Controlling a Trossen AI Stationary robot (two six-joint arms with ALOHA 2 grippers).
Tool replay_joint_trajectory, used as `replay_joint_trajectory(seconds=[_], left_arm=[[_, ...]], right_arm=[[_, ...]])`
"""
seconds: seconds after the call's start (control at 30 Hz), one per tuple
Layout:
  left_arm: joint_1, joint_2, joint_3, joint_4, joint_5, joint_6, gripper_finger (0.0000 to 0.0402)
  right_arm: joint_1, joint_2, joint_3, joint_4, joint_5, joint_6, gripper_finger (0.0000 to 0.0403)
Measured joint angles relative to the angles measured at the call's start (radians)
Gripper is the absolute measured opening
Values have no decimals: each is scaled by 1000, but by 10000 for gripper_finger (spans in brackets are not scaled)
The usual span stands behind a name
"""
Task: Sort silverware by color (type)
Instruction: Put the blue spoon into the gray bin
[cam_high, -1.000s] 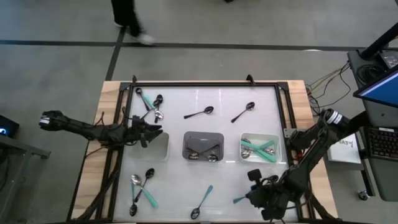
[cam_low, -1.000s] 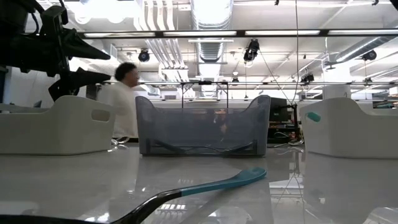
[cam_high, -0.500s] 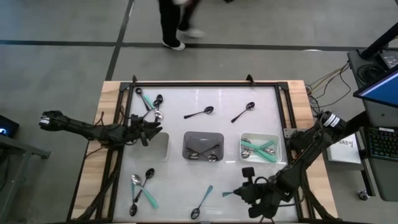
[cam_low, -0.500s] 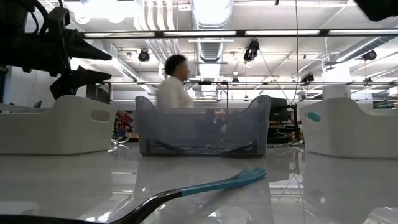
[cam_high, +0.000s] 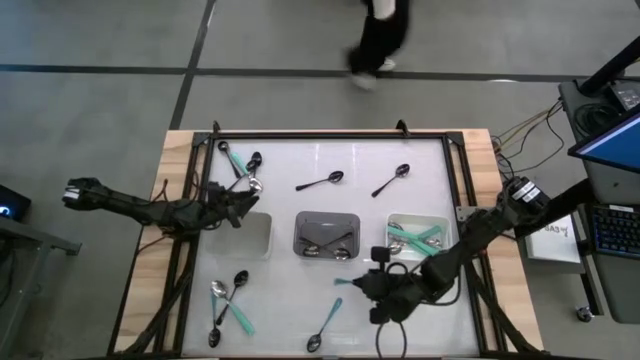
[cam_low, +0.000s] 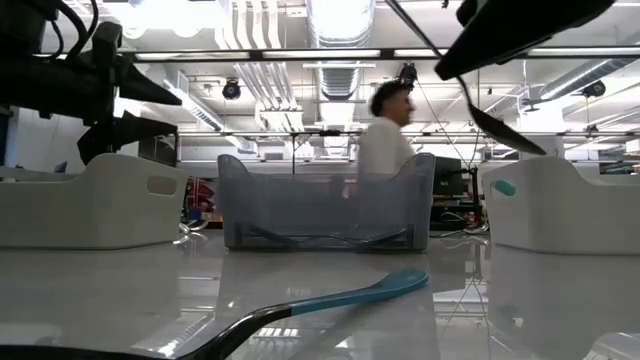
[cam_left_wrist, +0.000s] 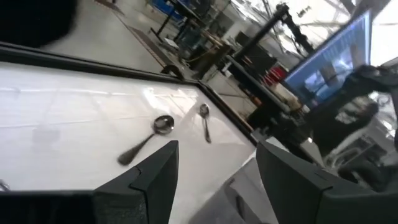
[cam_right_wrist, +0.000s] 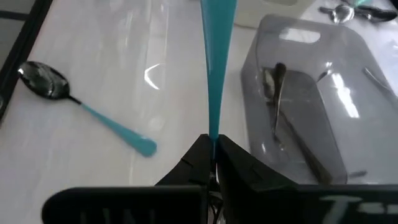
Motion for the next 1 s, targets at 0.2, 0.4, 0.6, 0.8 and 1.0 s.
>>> replay_joint_trajectory(seconds=[0.2, 0.4, 0.6, 0.8, 1.0], left_arm=[[0, 0, 0, 26, 149, 4, 198], [0, 17, 0, 27, 178, -7, 198], [2, 63, 0, 24, 89, -23, 198], [2, 115, 0, 25, 88, -53, 198], [2, 157, 0, 65, 99, -78, 198]], right_arm=[[-17, 0, 0, 14, -3, -31, 9], [-18, 0, 0, 20, -3, -59, 9], [-18, 0, 0, 20, -3, -55, 9], [-18, 0, 0, 19, -3, -53, 9], [-18, 0, 0, 19, -3, -53, 9]])
